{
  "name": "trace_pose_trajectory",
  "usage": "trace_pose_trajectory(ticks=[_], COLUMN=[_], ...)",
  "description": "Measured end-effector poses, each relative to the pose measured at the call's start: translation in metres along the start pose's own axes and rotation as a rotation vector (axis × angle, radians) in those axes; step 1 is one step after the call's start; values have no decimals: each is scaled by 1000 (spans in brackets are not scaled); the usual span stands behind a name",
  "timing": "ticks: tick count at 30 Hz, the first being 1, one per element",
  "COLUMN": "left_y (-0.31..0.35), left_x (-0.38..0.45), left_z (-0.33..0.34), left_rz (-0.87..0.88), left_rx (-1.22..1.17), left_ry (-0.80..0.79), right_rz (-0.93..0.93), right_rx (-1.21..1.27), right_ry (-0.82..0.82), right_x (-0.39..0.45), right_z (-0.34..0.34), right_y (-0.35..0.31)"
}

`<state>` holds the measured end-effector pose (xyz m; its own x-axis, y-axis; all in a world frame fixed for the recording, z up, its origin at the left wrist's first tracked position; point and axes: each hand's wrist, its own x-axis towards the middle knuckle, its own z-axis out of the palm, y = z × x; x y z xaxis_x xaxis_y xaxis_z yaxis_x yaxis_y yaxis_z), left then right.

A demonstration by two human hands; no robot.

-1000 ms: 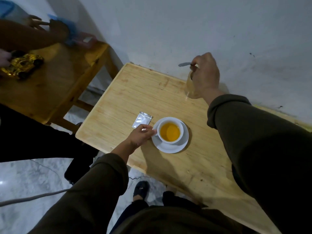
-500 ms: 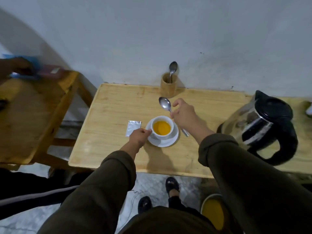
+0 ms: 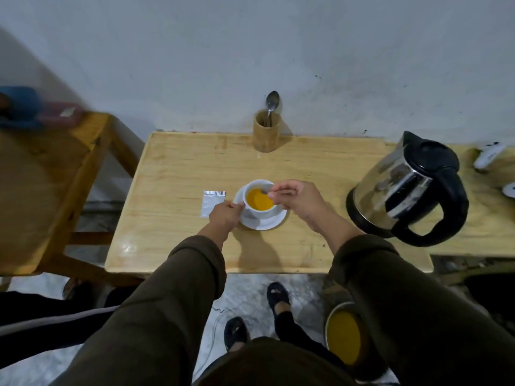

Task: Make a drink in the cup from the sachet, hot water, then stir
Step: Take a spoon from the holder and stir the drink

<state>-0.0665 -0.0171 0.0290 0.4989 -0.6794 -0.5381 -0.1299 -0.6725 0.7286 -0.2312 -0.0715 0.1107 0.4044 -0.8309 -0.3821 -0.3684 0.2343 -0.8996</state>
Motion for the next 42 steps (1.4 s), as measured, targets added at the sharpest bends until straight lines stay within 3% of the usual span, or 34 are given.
trace_pose_trajectory(ticks=[4, 17, 26, 42], left_y=[1, 3, 2, 0], left_x=[-1, -3, 1, 5], left_z=[-1, -2, -1, 0], left_rz=[-27, -54, -73, -94], left_rx=[-24, -25, -53, -90], left_ry=[-12, -10, -12, -11], right_rz=[-70, -102, -266, -177], right_rx=[-242, -657, -681, -779], right_ry=[70, 208, 185, 38], right_x=[3, 26, 36, 43], right_z=[7, 19, 28, 22], right_y=[4, 2, 3, 3])
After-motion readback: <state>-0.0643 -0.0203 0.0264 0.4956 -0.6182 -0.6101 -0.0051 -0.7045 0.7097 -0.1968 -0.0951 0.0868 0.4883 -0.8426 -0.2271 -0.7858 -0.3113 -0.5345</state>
